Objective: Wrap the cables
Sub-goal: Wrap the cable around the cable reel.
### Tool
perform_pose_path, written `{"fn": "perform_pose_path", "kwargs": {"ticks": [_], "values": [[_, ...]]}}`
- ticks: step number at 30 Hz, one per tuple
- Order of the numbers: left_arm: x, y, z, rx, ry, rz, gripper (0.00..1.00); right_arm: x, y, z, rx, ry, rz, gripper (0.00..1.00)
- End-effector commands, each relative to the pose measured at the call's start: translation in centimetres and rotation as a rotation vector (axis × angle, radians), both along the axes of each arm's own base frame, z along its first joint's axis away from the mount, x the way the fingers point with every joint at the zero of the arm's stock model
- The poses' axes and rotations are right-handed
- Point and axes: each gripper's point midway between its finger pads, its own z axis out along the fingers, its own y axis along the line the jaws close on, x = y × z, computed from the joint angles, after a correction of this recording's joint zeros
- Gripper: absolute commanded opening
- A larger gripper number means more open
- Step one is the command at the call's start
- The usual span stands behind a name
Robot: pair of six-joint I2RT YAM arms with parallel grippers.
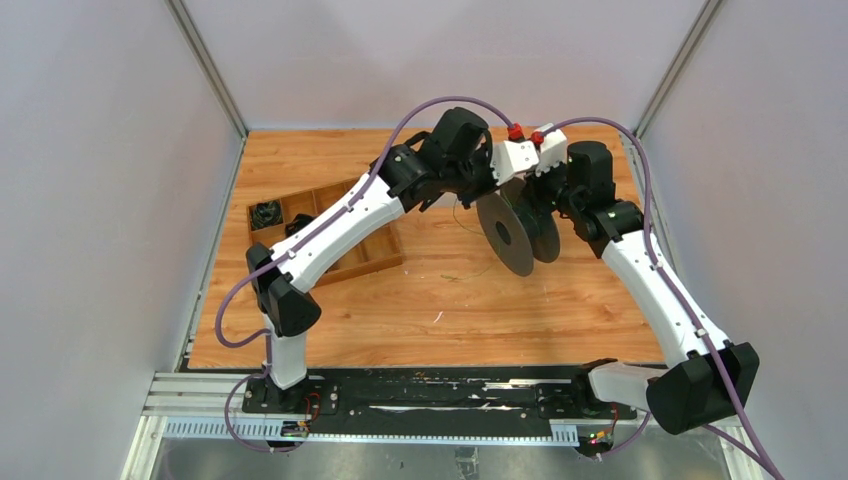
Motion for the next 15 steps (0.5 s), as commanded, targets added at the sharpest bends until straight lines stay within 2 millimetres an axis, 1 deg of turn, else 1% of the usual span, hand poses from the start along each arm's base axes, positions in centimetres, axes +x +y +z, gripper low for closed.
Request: {"fn": "perform_pose_path", "kwargs": {"ticks": [1, 4, 7, 15], "values": [[1.2, 0.2, 0.1, -0.024, 0.018, 0.025, 0.0, -0.7, 1.1, 1.8, 0.027, -0.065, 0.063, 0.01], [1.9, 0.7, 0.0, -0.028, 0.029, 0.039, 0.0, -0.8, 1.3, 2.0, 0.031, -0.068, 0.078, 0.01], [2.6, 1.1, -0.7, -0.023, 0.043, 0.054, 0.0, -1.0, 1.7, 2.1, 0.041, -0.066, 0.098, 0.01], [3.7, 2.1, -2.0, -0.024, 0.092, 0.075, 0.0, -1.2, 1.9, 2.6, 0.051, -0.066, 0.113, 0.01]]}}
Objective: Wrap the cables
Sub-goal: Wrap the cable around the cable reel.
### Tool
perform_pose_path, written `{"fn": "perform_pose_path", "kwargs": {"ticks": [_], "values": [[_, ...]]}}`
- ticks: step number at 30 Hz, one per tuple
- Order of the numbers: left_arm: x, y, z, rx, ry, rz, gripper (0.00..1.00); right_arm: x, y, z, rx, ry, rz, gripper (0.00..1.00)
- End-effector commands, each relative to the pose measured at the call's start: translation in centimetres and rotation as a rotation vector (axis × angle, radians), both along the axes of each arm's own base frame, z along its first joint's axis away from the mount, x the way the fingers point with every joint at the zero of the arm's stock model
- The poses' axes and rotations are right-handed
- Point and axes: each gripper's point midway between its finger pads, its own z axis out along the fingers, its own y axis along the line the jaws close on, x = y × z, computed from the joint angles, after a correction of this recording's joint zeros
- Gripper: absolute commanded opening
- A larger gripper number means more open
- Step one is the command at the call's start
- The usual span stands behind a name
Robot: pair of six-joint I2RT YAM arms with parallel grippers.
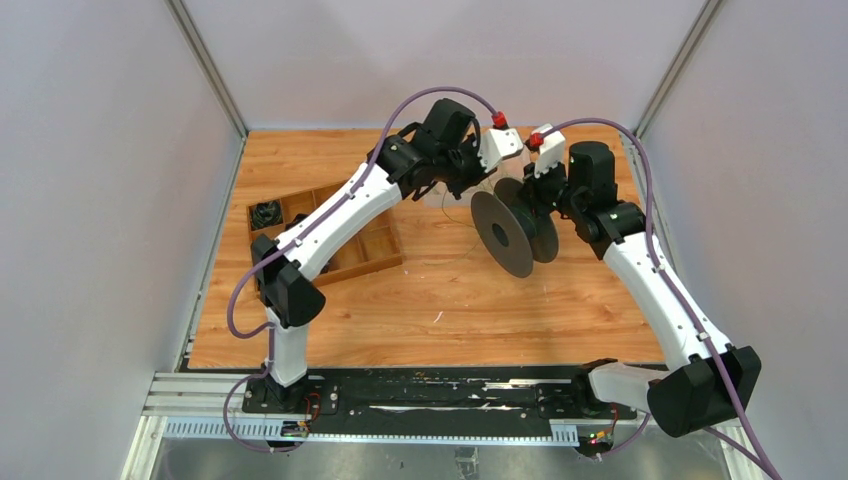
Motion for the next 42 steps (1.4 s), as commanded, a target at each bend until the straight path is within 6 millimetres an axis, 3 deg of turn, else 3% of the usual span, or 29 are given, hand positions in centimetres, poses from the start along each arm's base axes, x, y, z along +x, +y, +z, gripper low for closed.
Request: {"fn": "perform_pose_path", "kwargs": {"ticks": [1, 24, 34, 42], "values": [[0.6, 0.3, -0.1, -0.023, 0.026, 0.01, 0.0, -0.5, 0.9, 2.2, 0.026, -0.062, 0.046, 0.01], [3.3, 4.1, -4.5, -0.023, 0.119, 0.1, 0.04, -1.8, 2.0, 4.9, 0.129, -0.052, 0.132, 0.01], [2.3, 5.6, -7.8, -0.038, 0.161, 0.137, 0.1, -1.8, 2.0, 5.6, 0.172, -0.041, 0.138, 0.01], [1.9, 6.1, -8.3, -0.093, 0.213, 0.131, 0.15, -1.8, 1.5, 5.8, 0.172, -0.049, 0.123, 0.01]]}}
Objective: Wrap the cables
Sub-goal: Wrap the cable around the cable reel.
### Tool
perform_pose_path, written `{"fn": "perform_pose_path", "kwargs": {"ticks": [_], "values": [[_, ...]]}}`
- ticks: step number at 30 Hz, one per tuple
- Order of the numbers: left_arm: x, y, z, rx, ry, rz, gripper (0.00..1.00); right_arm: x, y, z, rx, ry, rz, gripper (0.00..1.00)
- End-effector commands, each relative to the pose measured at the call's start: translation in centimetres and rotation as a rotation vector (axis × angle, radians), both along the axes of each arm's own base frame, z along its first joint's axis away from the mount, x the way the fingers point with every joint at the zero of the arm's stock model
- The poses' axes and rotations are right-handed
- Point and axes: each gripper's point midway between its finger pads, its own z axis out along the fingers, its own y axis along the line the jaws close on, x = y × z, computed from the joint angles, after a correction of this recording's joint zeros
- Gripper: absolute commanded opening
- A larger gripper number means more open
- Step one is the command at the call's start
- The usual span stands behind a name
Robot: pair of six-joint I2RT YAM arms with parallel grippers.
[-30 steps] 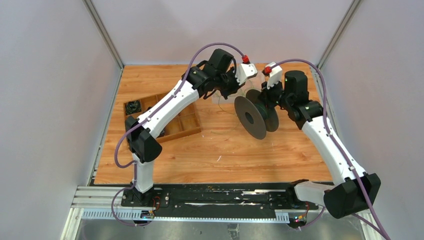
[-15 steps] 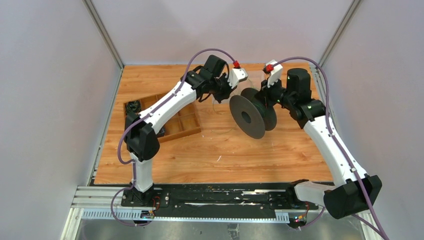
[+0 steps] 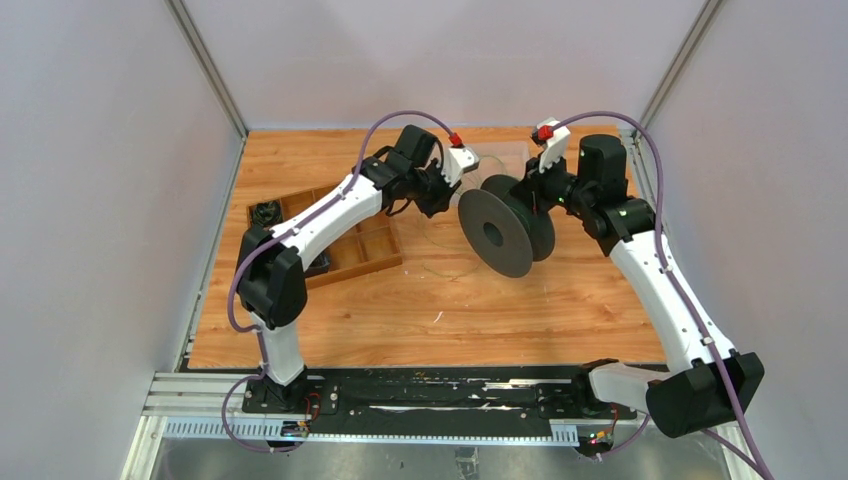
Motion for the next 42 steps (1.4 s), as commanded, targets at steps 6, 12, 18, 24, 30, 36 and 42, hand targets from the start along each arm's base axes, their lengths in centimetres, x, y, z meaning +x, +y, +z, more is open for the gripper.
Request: {"fn": "perform_pose_path", "kwargs": {"ticks": [6, 12, 18, 24, 30, 36, 42], "values": [[-0.5, -0.1, 2.3, -0.136, 0.021, -0.006, 0.29, -0.3, -0.5, 3.5, 0.052, -0.069, -0.012, 0.01], [-1.3, 0.1, 1.1, -0.138, 0.048, -0.013, 0.42, -0.2, -0.7, 3.9, 0.053, -0.078, -0.016, 0.01], [-2.4, 0.1, 0.9, -0.175, 0.073, -0.042, 0.57, -0.2, -0.7, 3.6, 0.05, -0.075, -0.017, 0.01], [-3.4, -0.1, 0.6, -0.215, 0.13, -0.055, 0.68, 0.0, -1.0, 3.4, 0.045, -0.073, -0.027, 0.01], [-5.1, -0.2, 0.6, -0.288, 0.235, -0.073, 0.73, 0.1, -1.0, 3.2, 0.042, -0.073, -0.029, 0.01], [-6.1, 0.4, 0.3, -0.302, 0.282, -0.076, 0.74, 0.1, -1.0, 3.0, 0.04, -0.069, -0.028, 0.01], [-7.8, 1.0, 0.1, -0.348, 0.38, -0.103, 0.76, 0.0, -1.0, 2.7, 0.039, -0.066, -0.028, 0.01]]}}
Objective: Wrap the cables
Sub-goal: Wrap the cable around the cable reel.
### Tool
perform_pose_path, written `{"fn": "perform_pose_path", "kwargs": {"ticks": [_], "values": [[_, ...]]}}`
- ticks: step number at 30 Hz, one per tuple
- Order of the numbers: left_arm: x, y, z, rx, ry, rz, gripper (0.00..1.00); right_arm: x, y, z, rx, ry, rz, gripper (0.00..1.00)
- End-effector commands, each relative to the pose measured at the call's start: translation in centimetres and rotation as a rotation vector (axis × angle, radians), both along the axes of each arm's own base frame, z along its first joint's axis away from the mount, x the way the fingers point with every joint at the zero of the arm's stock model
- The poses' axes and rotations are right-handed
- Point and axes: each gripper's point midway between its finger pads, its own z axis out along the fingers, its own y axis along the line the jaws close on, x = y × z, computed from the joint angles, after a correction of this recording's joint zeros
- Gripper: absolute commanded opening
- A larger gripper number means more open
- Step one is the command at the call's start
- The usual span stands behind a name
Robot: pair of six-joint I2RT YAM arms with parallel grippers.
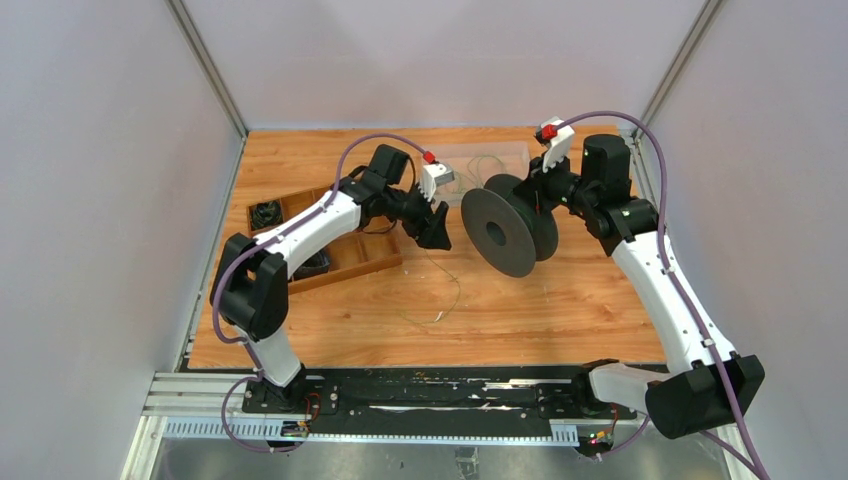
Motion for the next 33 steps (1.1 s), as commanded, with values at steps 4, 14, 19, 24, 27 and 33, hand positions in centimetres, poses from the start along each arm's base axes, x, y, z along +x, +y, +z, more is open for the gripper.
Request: {"fn": "perform_pose_path", "kwargs": {"ticks": [4, 14, 19, 24, 27, 33], "values": [[-1.4, 0.9, 2.0, -0.107, 0.078, -0.019, 0.78, 0.0, -0.3, 2.3, 0.035, -0.064, -0.007, 0.01], [1.0, 1.0, 0.6, -0.076, 0.039, 0.05, 0.78, 0.1, -0.2, 2.7, 0.04, -0.07, -0.008, 0.01], [2.3, 0.2, -1.3, -0.132, 0.042, 0.131, 0.8, 0.2, -0.3, 3.3, 0.043, -0.079, -0.012, 0.01], [1.5, -0.6, -4.1, -0.195, 0.149, 0.206, 0.82, 0.3, -0.3, 3.3, 0.042, -0.078, -0.015, 0.01], [0.6, -1.4, -4.3, -0.272, 0.192, 0.226, 0.83, 0.3, -0.4, 3.4, 0.04, -0.079, -0.019, 0.01], [-0.7, -2.7, -5.7, -0.309, 0.294, 0.252, 0.83, 0.3, -0.6, 3.0, 0.037, -0.073, -0.025, 0.01]]}}
